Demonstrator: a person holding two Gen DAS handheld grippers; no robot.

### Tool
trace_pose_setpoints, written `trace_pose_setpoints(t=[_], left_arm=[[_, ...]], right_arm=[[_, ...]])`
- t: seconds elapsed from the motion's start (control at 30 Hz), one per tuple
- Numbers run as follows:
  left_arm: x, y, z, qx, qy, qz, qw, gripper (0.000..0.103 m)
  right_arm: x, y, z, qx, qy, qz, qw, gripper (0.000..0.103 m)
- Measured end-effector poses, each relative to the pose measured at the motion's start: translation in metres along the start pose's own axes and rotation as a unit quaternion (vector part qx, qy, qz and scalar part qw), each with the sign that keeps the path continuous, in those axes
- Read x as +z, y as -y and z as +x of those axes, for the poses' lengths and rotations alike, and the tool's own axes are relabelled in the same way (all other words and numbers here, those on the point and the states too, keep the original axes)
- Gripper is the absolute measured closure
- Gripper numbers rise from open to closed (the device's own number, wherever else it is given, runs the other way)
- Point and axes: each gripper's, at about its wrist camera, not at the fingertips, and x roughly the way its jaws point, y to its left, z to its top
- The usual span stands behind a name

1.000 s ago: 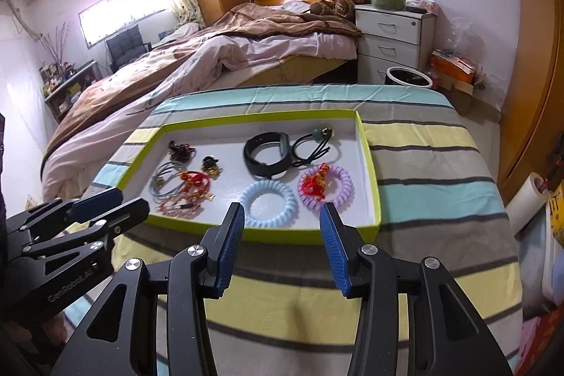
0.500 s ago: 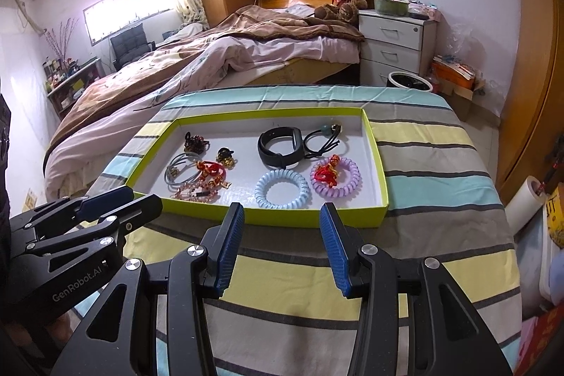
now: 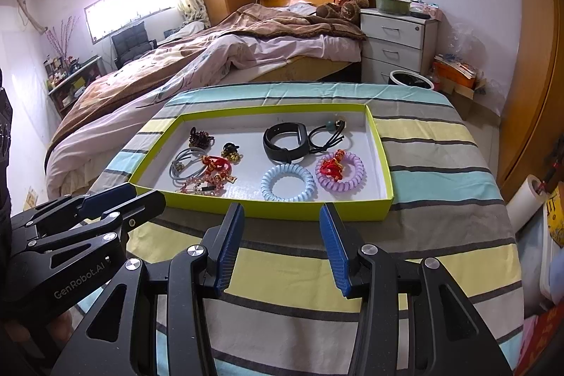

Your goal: Organize jewelry

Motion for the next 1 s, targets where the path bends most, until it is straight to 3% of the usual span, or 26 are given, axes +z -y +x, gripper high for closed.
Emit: trace_pose_setpoints(t=[1.0], left_arm=[[-0.0010, -0.0003, -0.0021, 0.010, -0.003, -0.004, 0.9999, 0.064]], right_arm=[[0.0015, -0.0006, -0.0064, 0.002, 0.000, 0.001, 1.000, 0.057]])
